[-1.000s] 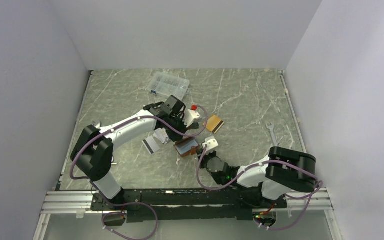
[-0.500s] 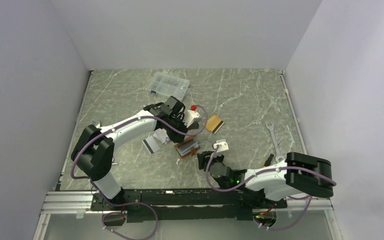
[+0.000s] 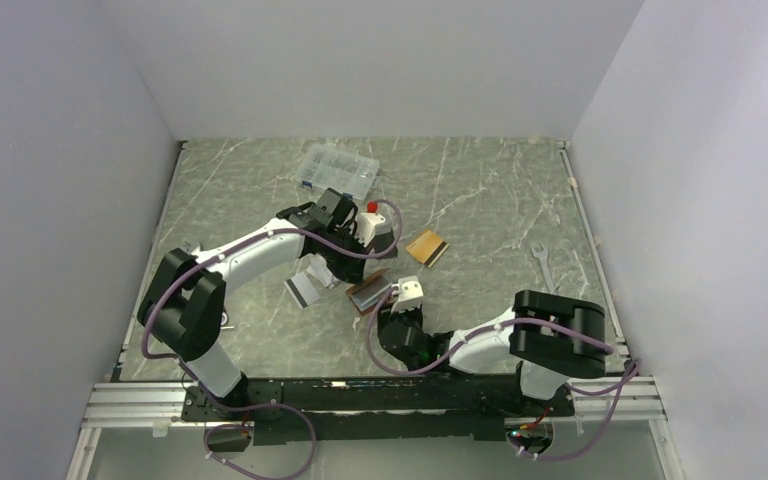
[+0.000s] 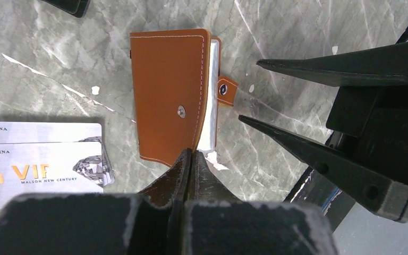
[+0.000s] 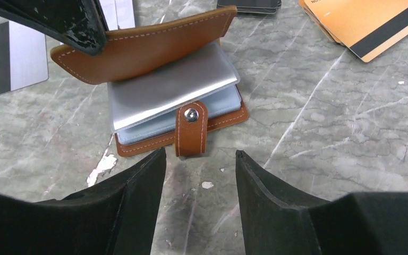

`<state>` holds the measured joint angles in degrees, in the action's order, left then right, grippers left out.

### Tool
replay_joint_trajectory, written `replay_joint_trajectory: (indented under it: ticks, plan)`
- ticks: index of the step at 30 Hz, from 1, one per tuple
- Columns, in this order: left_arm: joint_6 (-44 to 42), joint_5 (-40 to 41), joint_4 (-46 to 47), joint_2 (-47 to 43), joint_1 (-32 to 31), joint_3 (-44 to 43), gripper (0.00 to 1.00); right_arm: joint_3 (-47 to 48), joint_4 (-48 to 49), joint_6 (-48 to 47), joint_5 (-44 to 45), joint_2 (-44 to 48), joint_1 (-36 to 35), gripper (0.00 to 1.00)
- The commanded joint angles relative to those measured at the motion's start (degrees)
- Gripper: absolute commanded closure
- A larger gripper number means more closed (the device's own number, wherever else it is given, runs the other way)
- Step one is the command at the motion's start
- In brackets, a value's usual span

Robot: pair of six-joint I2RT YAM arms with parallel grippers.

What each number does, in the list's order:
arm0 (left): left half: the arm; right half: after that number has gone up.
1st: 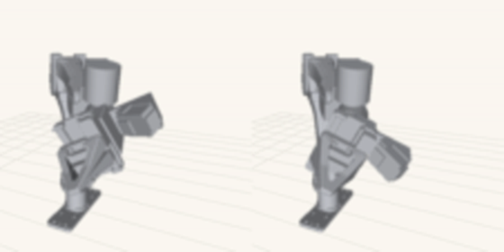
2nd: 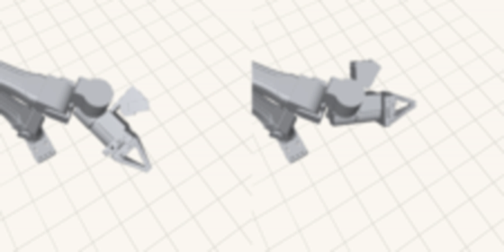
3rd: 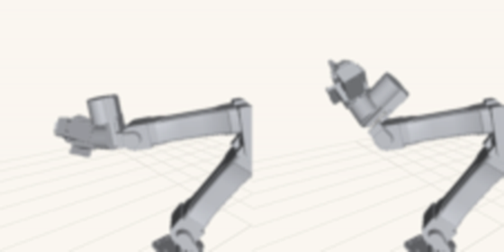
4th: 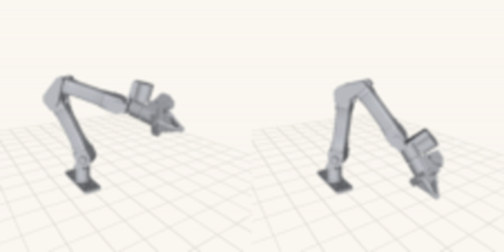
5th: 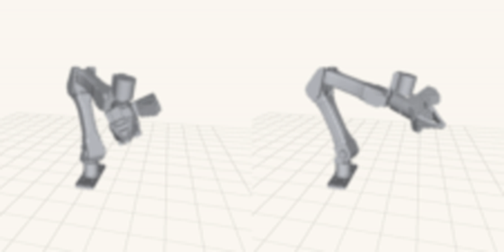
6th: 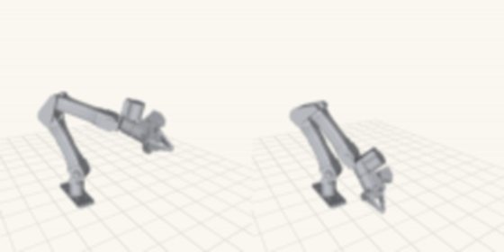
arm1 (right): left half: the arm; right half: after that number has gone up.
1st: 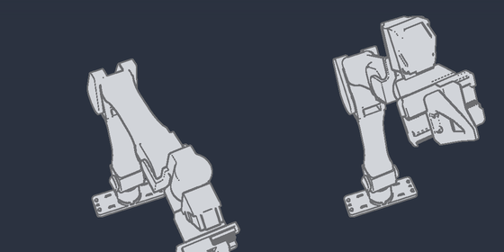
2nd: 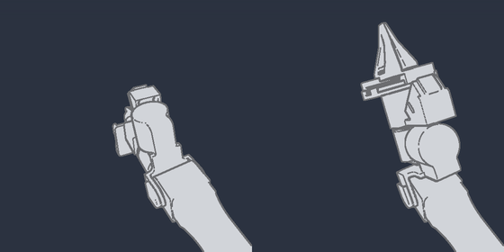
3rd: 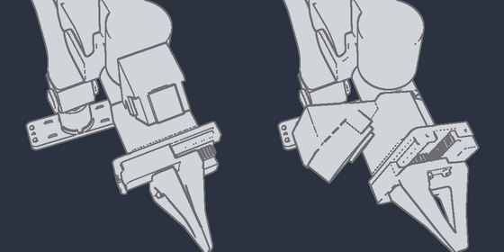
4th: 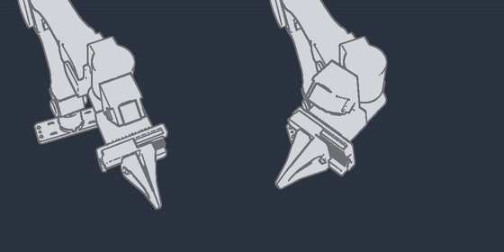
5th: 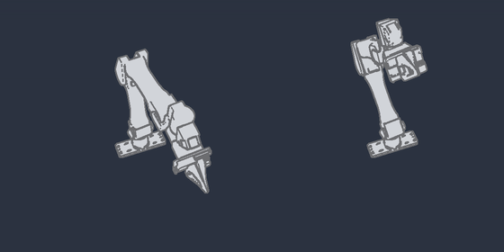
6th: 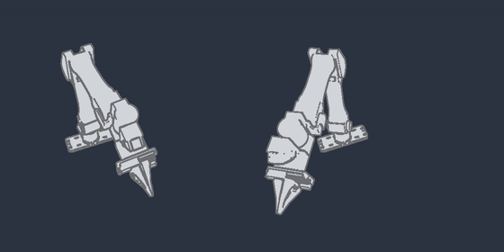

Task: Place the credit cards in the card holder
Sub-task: Close the card holder at the center of the board.

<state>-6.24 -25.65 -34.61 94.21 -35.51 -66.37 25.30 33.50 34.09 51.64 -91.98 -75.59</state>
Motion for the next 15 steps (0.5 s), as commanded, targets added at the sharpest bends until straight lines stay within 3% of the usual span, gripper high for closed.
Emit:
replay_joint_trajectory:
  ticks: [1, 15]
  plan:
    - [0.9, 0.5, -0.2, -1.5, 1.0, 0.4, 1.0, 1.9, 3.9, -2.1, 1.8, -1.9, -0.2, 0.47]
    - [1.4, -1.9, -1.4, -2.4, 1.4, -0.3, 1.0, 0.5, 17.5, -6.5, 0.4, -5.6, 0.8, 0.47]
